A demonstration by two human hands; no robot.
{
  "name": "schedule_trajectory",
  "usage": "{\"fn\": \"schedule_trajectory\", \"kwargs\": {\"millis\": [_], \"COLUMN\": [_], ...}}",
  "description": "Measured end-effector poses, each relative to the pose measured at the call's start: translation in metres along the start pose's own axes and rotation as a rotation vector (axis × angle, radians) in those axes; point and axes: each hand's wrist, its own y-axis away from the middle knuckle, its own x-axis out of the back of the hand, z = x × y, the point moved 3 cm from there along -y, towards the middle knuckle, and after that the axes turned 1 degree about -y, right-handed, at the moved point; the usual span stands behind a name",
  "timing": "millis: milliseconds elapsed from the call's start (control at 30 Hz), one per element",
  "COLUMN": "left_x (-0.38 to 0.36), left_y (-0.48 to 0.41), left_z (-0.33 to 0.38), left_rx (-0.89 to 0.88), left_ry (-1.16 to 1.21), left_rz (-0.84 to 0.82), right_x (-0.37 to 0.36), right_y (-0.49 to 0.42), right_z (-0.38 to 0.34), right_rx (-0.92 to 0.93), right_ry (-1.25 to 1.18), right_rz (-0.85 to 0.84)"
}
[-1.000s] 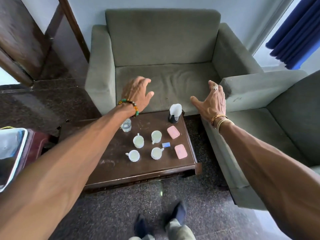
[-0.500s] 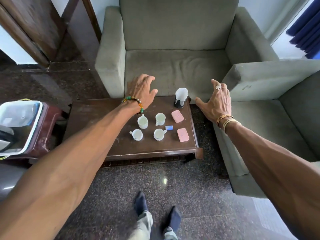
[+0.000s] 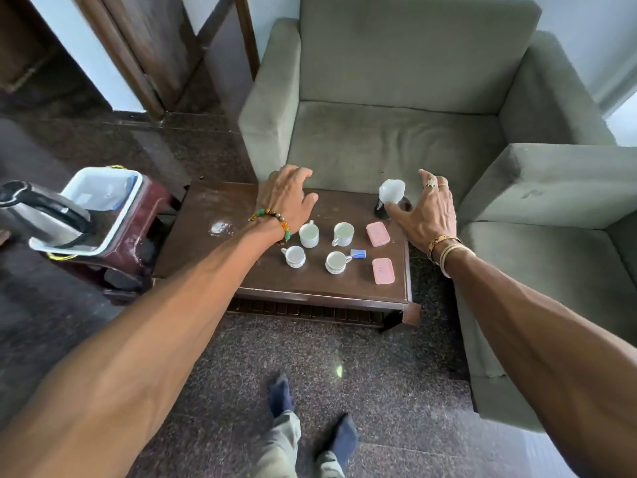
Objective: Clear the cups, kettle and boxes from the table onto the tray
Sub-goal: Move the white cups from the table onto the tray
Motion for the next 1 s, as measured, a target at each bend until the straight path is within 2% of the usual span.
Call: {"fn": "schedule_trajectory", "kwargs": {"millis": [267,533,700,1000], "left_x": [0.027,0.011,-0.01,-0.051], "left_y": [0.048,0.078,0.082,0.052], "left_z": [-0.097,-0.178,-0.208,-0.22], "left_rx": [0.216,0.427,0.477,0.518], "left_ry": [-0.036,0.04,0.051,0.164], "left_rz": [0.012,-0.012,-0.061,-0.127], "right_x": [-0.072,-0.143,-0.18,-0.225], "right_y": [0.011,0.03,0.03,0.004], "right_z": [-0.075,-0.121,-0.13,-0.127], "right_rx": [0.157,0.191,0.194,0.136], "right_ry": [-0.055,-0.031,0.008,0.008], "right_rz": [-0.189,-0.335,-0.425,-0.417]}}
